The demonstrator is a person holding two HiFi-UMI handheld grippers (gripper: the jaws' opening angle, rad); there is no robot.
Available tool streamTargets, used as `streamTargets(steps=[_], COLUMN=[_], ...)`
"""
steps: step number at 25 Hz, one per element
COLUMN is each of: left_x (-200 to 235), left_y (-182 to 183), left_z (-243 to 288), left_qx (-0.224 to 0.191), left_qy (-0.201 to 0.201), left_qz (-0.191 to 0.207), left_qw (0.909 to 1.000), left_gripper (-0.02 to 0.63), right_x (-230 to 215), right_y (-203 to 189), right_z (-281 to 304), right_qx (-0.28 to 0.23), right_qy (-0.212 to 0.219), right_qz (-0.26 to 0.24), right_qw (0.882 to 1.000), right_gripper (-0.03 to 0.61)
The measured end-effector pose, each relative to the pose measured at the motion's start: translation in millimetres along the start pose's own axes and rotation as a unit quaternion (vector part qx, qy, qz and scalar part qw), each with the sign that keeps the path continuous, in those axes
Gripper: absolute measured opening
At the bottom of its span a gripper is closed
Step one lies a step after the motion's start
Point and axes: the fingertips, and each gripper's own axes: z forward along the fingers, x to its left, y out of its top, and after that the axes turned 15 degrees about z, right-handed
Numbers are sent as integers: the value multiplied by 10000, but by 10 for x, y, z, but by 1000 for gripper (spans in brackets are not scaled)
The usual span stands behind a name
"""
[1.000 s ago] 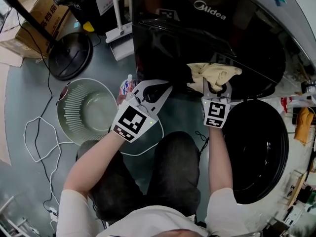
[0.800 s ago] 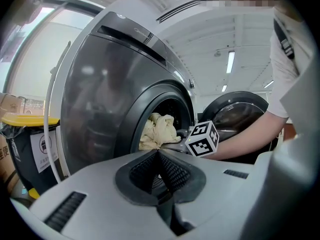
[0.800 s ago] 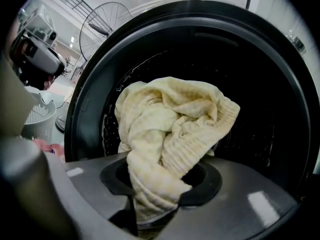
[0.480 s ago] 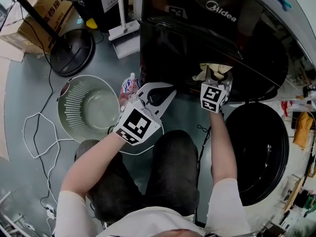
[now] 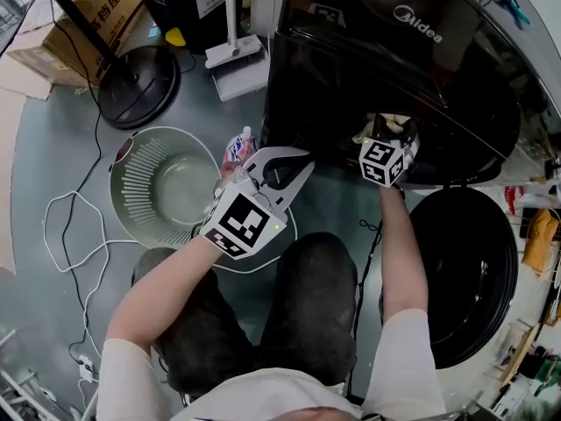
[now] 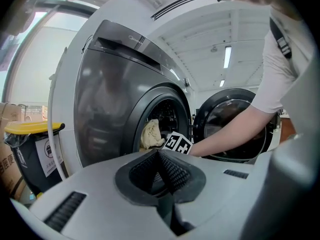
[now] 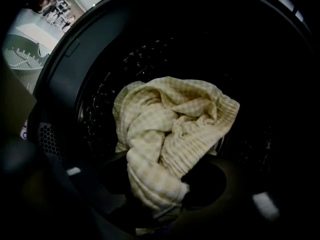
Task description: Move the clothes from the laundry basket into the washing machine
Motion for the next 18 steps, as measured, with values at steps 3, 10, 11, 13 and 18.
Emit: streamTargets(steps=[3,10,11,13,18], left_x=[-2,-64,-53,-26,75], left_y=[0,-156,-160,-171,-248], left_z=[-26,-88,-101,-128,-184], left_qx=[1,190,184,177,229], left_qy=[14,-89,-77,-55,37], left_qz=[13,121,109,99,162], left_qw=[10000,9997,9997,9998,9996], left_gripper=[6,6,6,6,6], right_x=[171,240,258,290,335], right_y=[-298,-199,-203,-196,-147], right_z=[135,-141,-169,-209,-333], right_qx=[854,699,704,711,770], right_qy=[582,634,645,654,682], right_qz=[273,171,146,142,266], right_qw=[9943,9954,9953,9952,9943], right_gripper=[502,503,503,503,503])
